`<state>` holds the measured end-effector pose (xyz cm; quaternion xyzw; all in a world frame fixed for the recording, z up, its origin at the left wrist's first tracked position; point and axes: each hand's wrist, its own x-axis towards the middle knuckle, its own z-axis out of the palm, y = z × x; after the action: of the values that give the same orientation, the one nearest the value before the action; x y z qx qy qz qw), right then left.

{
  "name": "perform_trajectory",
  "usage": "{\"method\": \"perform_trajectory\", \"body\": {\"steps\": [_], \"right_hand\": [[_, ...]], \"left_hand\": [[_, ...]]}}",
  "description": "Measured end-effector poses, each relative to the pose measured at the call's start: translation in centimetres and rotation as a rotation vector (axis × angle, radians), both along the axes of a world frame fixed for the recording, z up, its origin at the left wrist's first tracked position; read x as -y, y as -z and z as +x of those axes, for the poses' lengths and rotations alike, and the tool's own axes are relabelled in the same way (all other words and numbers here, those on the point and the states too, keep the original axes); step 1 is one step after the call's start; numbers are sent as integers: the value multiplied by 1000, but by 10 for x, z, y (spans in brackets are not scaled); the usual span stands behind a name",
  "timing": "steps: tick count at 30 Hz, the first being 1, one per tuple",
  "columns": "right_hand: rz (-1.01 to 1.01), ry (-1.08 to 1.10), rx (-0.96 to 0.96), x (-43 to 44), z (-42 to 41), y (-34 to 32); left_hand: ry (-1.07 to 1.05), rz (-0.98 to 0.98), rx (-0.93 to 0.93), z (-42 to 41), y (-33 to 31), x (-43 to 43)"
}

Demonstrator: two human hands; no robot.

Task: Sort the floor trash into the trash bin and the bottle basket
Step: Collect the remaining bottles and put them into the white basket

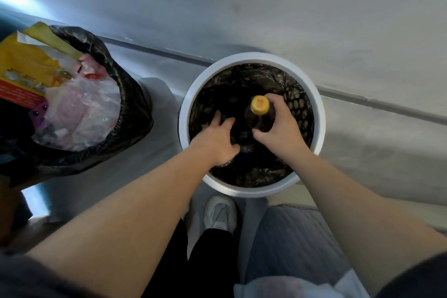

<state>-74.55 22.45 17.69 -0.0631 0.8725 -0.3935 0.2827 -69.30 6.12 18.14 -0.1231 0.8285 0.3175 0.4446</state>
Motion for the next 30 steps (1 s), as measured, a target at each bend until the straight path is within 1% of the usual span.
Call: {"method": "perform_trajectory", "body": {"steps": [2, 3, 5, 7, 10, 12, 14, 16, 19, 23, 26, 30], "right_hand": [[-8, 17, 56, -14, 4, -5], [33, -3, 88, -19, 5, -5], [193, -126, 124, -25, 4, -2], [387, -324, 71, -25, 1, 2], [607, -557, -54, -25, -3, 1], [704, -676, -48, -27, -5, -2], [759, -774, -25, -28, -5, -9], [781, -814, -33, -29, -5, -23], [813, -800, -115, -29, -3, -61], [872, -780, -201, -25, 11, -136], [868, -749, -258, -17, 34, -205], [793, -719, -309, 1, 75, -307]], "left_hand": [[249, -95, 54, 3, 5, -3], [354, -144, 45, 4, 8, -6], [491, -214, 0, 7, 14, -13], [589, -259, -52, 6, 19, -20], [681, -311, -71, 4, 19, -22], [712, -341, -61, 3, 16, -16], [726, -364, -41, 5, 7, -10], [729, -381, -42, 9, -9, -5], [727, -382, -131, 13, -49, 1], [694, -442, -311, 25, -124, 11], [611, -483, -388, 43, -199, 23], [468, -528, -423, 81, -316, 45]]}}
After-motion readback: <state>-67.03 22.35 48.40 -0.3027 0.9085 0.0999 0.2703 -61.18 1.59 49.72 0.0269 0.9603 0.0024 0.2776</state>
